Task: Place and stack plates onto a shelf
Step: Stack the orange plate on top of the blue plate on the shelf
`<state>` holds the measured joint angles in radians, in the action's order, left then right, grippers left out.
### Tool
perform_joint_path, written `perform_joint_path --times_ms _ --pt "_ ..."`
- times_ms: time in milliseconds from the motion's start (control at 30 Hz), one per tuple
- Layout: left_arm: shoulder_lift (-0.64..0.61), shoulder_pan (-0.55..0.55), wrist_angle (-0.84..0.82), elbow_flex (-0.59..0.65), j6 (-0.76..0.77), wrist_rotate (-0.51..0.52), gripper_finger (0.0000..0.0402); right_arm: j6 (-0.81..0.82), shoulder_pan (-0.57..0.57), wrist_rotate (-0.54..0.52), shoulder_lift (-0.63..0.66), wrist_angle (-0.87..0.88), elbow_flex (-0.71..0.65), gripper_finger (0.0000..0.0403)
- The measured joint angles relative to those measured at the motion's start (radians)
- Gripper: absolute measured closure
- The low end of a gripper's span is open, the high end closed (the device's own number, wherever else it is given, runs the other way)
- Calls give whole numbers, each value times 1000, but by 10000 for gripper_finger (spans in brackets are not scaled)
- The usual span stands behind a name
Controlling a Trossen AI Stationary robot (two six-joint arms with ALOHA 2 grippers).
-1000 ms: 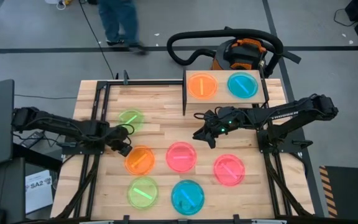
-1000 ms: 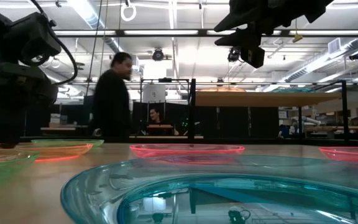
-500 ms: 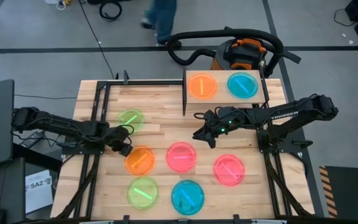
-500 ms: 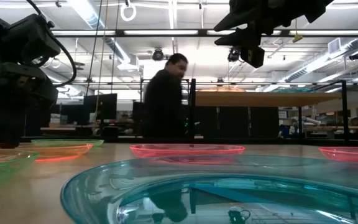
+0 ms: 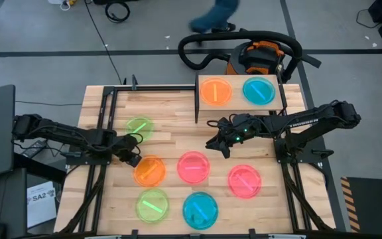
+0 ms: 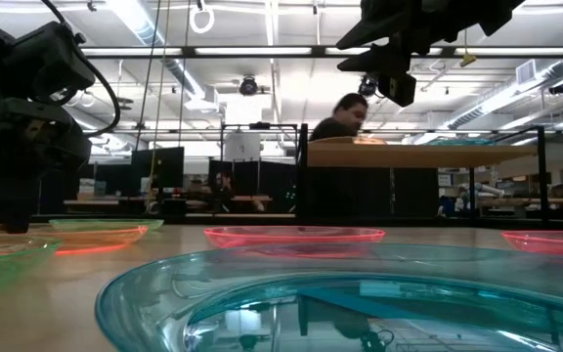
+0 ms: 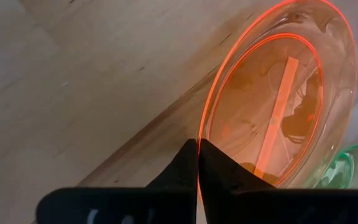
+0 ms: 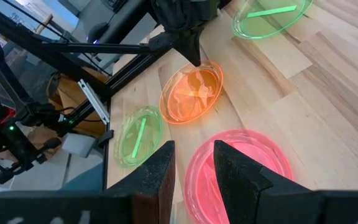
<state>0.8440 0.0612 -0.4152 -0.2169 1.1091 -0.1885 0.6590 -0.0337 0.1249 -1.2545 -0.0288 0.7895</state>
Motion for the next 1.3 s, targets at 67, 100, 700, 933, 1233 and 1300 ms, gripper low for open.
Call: perform_joint_path --times_ms 67,100,700,933,1233,1300 --pt "0 0 0 0 -2 0 395 0 0 0 0 0 0 286" --pt "0 0 0 0 -3 0 395 0 0 0 0 0 0 286" --pt "-2 -1 82 0 -29 1 394 26 0 -1 0 0 0 223" --pt "-2 -1 143 0 -32 1 393 26 3 -3 0 0 0 200" --pt "-21 -1 178 0 -32 1 393 26 5 -5 0 -1 0 202" --pt "-36 -1 182 -1 -32 1 393 26 5 -5 0 -6 0 203"
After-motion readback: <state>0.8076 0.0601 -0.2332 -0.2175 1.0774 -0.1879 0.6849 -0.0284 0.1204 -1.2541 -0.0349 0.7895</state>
